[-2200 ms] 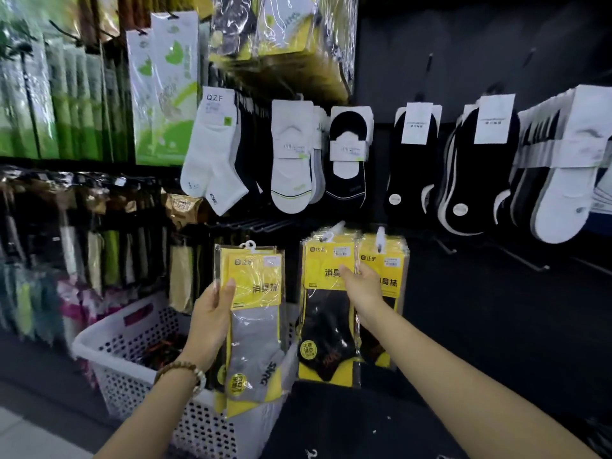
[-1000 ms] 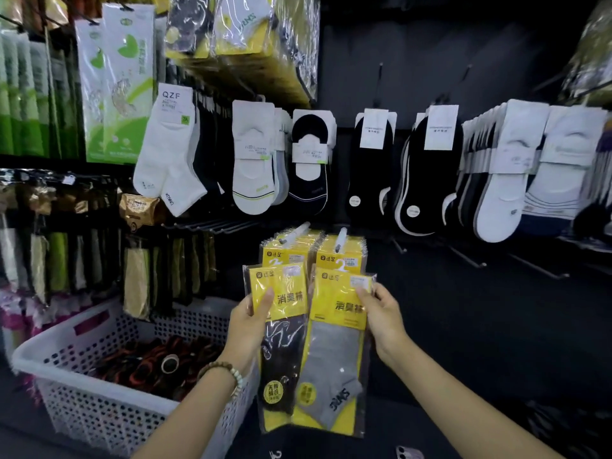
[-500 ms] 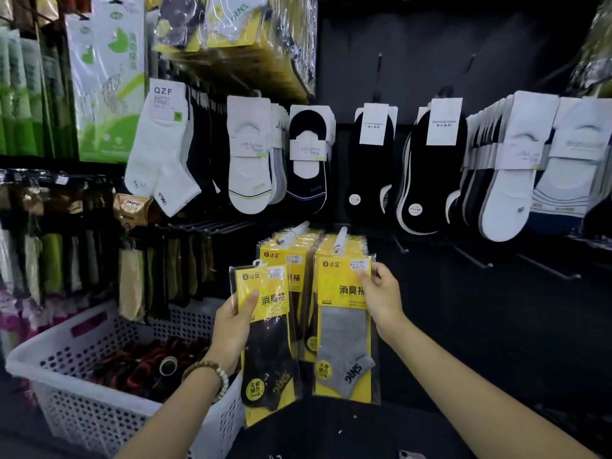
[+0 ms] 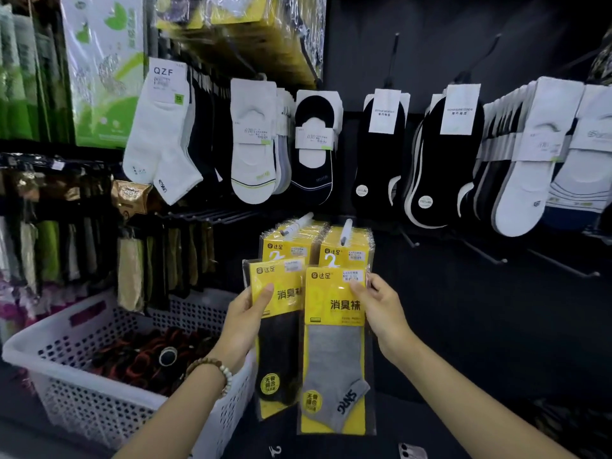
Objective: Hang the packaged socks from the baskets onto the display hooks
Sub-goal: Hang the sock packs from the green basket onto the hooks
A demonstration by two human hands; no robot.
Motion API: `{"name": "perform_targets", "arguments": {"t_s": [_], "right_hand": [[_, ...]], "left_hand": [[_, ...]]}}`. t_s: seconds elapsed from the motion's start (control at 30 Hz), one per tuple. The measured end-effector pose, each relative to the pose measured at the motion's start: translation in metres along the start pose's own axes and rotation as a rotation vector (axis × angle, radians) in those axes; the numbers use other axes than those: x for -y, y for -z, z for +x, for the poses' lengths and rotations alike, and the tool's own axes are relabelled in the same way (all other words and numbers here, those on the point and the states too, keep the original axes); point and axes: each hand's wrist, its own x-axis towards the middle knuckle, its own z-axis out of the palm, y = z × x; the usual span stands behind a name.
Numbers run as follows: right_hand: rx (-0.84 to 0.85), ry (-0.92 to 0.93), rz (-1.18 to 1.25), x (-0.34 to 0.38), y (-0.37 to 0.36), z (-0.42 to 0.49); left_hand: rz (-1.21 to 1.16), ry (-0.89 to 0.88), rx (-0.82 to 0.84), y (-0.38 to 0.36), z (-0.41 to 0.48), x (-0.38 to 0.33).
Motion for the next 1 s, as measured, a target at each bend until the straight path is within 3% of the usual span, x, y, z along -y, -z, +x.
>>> {"name": "perform_targets", "arguments": {"t_s": [0.27,0.6,0.8,1.0], "right_hand": [[0.093,-0.063,-0.026,0.010,0.007,-0.016],[0.280,0.113,-0.474,0.054,0.021,-0.013],[0.185,0.039,-0.269,0.050,0.021,-0.023],[0.199,0.028,-0.240,0.057,0.025,-0.024]], "left_hand": [[-0.040,0.057,0.054,-0.024,-0.017,0.000],[0.057,0.054,0.158,-0.028,-0.033,-0.012],[0.036,0.015,0.170,-0.027,-0.039,-0.020],[0.007,-0.027,0.144,-0.027,-0.042,-0.022]]}}
